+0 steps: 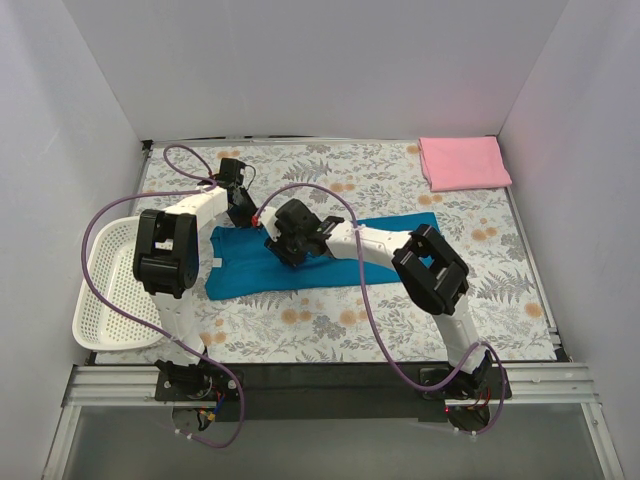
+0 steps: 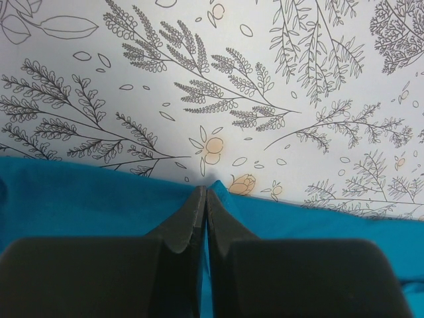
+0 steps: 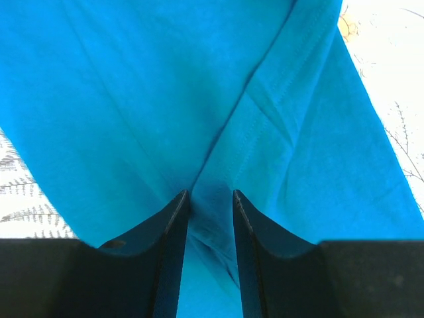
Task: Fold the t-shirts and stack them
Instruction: Fold the tshirt
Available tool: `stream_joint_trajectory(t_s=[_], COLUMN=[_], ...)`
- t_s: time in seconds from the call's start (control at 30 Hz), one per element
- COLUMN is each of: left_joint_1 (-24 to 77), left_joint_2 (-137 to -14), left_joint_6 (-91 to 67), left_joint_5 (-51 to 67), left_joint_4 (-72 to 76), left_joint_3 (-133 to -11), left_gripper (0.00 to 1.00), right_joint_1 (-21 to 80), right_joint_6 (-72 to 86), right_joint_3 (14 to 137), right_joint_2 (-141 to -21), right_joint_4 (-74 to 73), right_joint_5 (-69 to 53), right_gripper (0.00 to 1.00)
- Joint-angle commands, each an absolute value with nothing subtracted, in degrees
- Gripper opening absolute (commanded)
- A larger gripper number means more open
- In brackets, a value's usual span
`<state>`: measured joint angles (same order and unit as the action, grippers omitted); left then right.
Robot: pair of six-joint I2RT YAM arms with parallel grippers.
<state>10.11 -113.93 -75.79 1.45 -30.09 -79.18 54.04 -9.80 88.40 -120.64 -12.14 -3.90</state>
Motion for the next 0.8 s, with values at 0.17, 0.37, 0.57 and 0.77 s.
stream_joint_trajectory(t_s=[0.17,0.37,0.57,0.77], left_joint_1=[10.2,10.3,10.3,10.1], left_joint_2=[-111.9,-111.3,-111.2,-110.0], left_joint_6=[-75.0,-74.9,-75.4,-76.0], left_joint_5=[0.7,-1.8,-3.9,-5.9], left_joint_4=[-31.0,-31.7,-33.9,-35.9], left_joint_3=[-80.1,-81.3,-84.5,-86.9], left_gripper=[0.00,0.00,0.00,0.00], right_joint_1=[54.6,54.6,54.5,53.5], right_joint_6=[-11.3,-12.3,-15.6,-17.2], right_joint_3=[89.8,90.5,91.7,92.5], right_joint_2=[-121.5,-120.8,-119.7,-119.2], right_joint_4=[-12.0,-11.9,-12.0,-11.3], right_joint_5=[-1.8,-0.3,6.7,8.6], right_gripper=[0.36,0.12,0.01,0.01])
